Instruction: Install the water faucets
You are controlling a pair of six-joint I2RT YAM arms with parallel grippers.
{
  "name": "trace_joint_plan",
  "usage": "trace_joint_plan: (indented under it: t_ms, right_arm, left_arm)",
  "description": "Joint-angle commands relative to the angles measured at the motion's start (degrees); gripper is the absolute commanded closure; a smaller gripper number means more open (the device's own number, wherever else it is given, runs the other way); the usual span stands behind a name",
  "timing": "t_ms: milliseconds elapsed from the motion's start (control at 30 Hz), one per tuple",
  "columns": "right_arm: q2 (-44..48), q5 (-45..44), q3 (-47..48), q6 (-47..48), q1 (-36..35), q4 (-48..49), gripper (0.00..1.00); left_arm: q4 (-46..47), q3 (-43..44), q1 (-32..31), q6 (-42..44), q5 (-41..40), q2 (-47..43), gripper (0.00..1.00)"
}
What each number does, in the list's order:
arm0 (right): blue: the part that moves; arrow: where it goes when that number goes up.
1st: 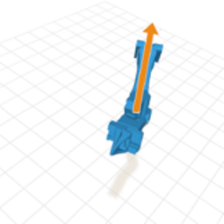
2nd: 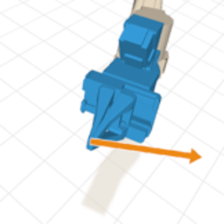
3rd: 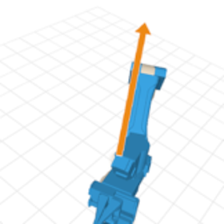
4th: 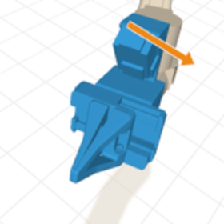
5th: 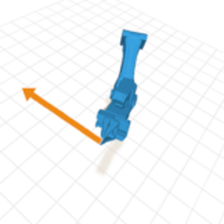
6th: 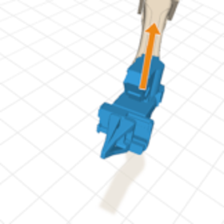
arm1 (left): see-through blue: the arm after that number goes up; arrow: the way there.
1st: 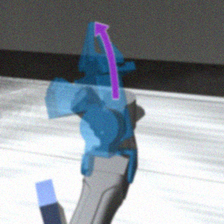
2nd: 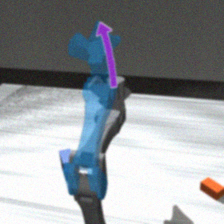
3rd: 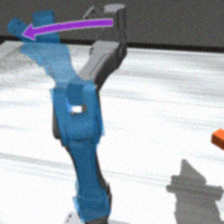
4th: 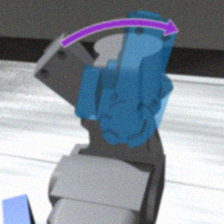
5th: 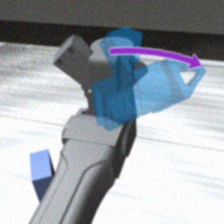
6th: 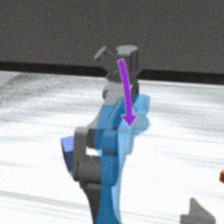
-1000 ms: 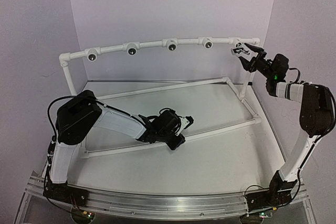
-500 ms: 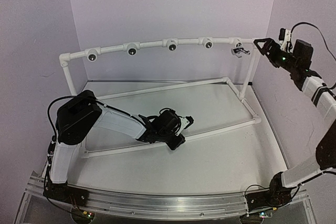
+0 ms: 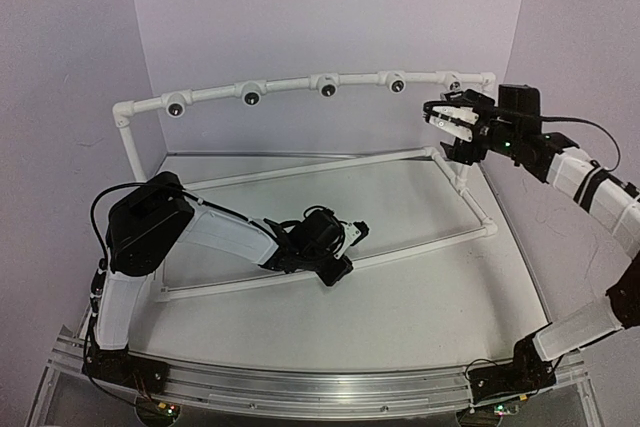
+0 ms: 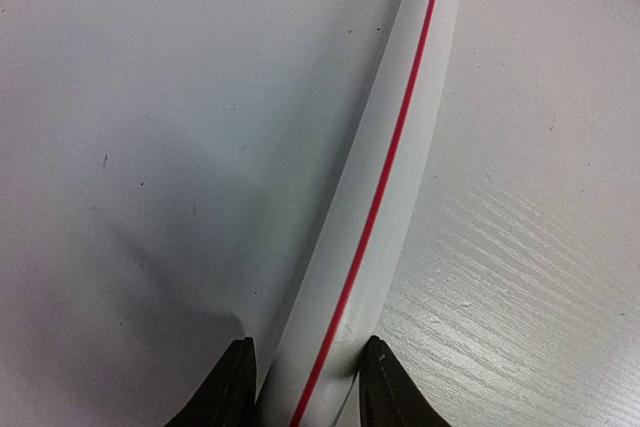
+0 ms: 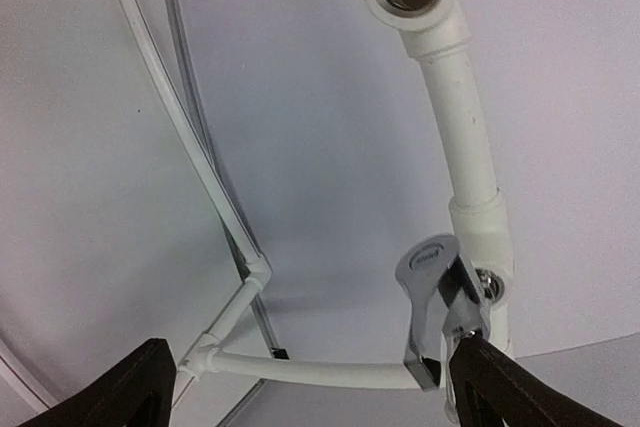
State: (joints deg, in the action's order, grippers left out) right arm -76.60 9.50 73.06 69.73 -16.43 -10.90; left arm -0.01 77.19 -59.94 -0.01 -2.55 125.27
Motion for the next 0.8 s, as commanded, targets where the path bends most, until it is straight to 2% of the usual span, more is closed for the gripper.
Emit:
trace_joint_plan:
  t_ms: [0, 133, 267, 467, 533, 667, 733, 767]
  right_arm:
    - [-4.38, -14.0, 3.64, 12.38, -5.73, 7.17, 0.02]
    - [-7.46, -19.95, 2.47, 13.06, -7.4, 16.05, 0.02]
    - [-9.06, -24.11, 2.6, 12.6, -7.59, 20.86, 0.02]
    - [-12.8, -30.67, 6.87, 12.7, -7.5, 22.3, 0.13]
    - [-13.9, -31.07, 8.05, 11.62, -7.51, 22.38, 0.24]
    - [-15.32, -33.09, 9.77, 8.23, -7.11, 22.5, 0.38]
    - [-15.67, -34.08, 10.36, 6.21, -7.0, 22.5, 0.55]
    - [-15.68, -34.18, 10.4, 5.9, -6.93, 22.5, 0.57]
  left_arm:
    - [-23.47, -6.52, -1.4, -6.51, 4.89, 9.4, 1.0]
    - [-23.69, -6.56, -1.41, -6.61, 4.78, 9.37, 1.0]
    - [-23.64, -6.8, -1.4, -6.7, 4.67, 9.25, 1.0]
    - [-23.77, -6.45, -1.4, -6.33, 4.83, 9.52, 1.0]
    - [-23.72, -6.52, -1.4, -6.41, 4.78, 9.43, 1.0]
    - [-23.46, -6.95, -1.4, -6.79, 4.7, 9.26, 1.0]
    - [-23.49, -7.0, -1.4, -6.86, 4.74, 9.16, 1.0]
    - [-23.47, -7.03, -1.4, -6.85, 4.74, 9.14, 1.0]
